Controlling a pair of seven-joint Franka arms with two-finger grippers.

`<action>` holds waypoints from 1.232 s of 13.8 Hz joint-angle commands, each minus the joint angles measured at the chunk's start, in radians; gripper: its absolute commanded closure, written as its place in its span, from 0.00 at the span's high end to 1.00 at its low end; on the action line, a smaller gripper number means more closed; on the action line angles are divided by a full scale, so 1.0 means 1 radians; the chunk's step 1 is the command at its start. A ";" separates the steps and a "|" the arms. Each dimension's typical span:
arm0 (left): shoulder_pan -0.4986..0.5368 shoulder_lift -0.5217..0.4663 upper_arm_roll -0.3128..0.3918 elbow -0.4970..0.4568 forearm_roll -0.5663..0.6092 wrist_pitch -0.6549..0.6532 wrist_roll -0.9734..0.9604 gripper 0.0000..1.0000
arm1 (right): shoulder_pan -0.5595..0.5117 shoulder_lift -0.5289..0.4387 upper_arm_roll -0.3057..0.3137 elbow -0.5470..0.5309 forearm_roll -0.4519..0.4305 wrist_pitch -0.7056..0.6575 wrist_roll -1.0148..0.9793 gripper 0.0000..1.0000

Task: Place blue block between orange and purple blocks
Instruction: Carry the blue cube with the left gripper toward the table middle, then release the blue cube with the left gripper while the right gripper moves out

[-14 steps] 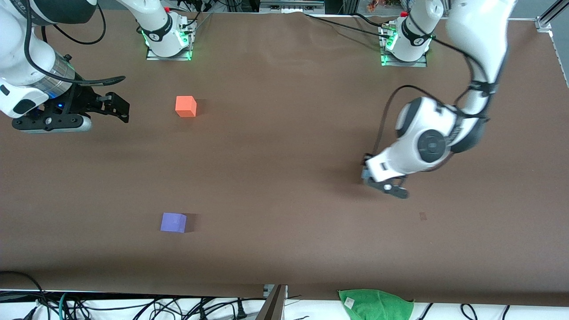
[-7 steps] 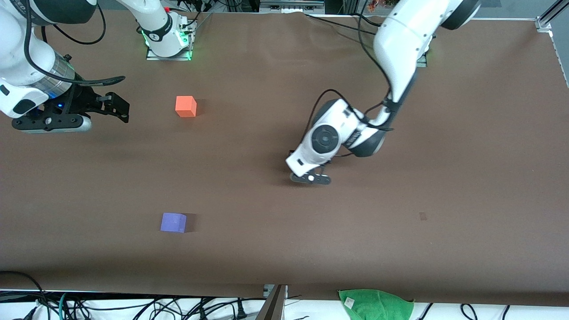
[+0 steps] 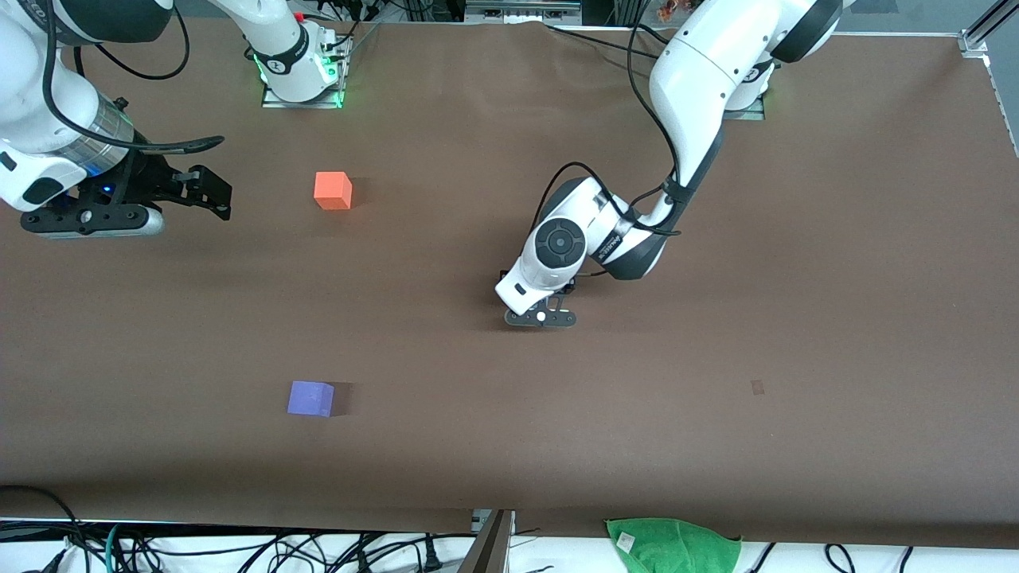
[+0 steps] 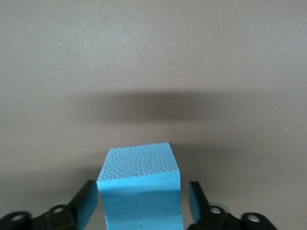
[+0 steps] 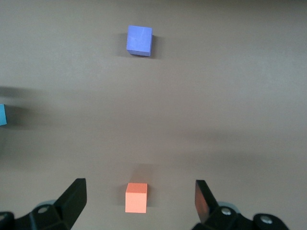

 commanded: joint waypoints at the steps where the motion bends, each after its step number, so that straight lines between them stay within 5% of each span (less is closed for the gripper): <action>1: 0.004 -0.089 0.009 -0.002 -0.001 -0.093 -0.001 1.00 | 0.000 -0.001 0.001 0.009 0.000 0.007 -0.003 1.00; 6: 0.157 -0.358 0.023 0.007 0.004 -0.452 0.038 1.00 | 0.009 0.034 0.006 0.011 0.020 0.062 -0.019 1.00; 9: 0.262 -0.476 0.019 0.007 0.001 -0.566 0.322 1.00 | 0.036 0.063 0.011 0.011 0.035 0.055 -0.006 1.00; 17: 0.432 -0.571 0.032 0.007 0.072 -0.701 0.396 1.00 | 0.233 0.144 0.008 0.011 -0.086 0.070 -0.009 1.00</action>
